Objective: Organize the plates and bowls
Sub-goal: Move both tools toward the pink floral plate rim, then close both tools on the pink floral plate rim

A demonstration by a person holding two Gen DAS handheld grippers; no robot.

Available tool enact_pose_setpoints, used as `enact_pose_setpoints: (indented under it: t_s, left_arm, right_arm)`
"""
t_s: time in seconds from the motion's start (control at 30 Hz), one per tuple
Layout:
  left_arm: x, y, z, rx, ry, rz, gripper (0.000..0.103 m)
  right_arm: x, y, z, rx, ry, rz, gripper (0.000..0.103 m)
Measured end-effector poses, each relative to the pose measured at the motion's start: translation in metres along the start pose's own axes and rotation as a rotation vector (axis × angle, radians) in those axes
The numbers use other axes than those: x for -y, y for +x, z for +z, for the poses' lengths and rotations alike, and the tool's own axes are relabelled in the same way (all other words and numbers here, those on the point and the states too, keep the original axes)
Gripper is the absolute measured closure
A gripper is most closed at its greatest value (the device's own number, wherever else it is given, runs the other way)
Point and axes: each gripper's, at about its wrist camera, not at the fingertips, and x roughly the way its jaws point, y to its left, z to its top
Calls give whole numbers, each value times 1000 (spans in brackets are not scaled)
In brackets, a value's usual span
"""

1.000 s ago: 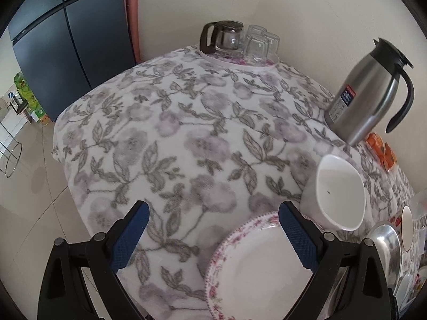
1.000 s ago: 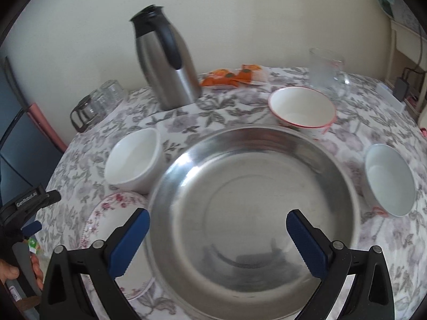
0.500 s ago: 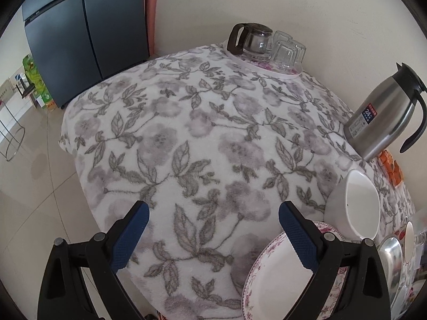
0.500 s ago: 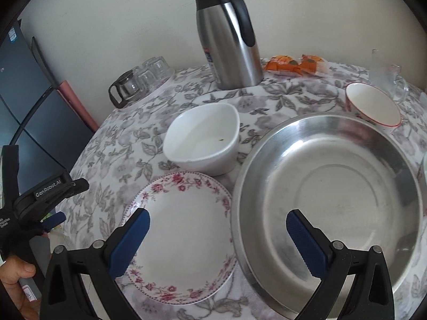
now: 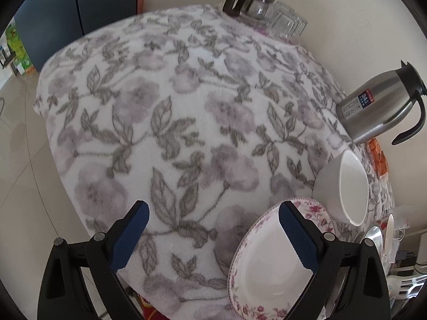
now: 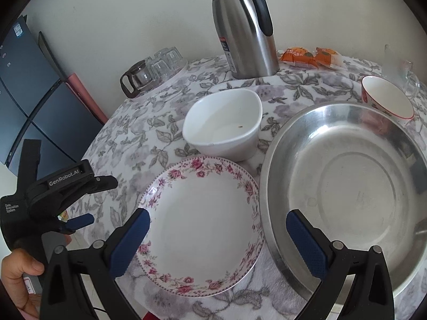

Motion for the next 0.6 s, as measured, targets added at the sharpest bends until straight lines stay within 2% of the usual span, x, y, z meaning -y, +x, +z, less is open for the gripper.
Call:
enact_pose_setpoints:
  t_s: [0.17,0.33,0.6]
  left_arm:
    - [3,-3,-5,-3,33,-29,5]
    - [6,-9,-8,4,71,-86,5]
    - [14,-10,-14,12,152,-131,5]
  right_arm:
    - [-1,-4,-5,1,14,3,1]
    - [4,-10,-13,-4,56,0,7]
    - [9,-22,-24,14,98,4,18]
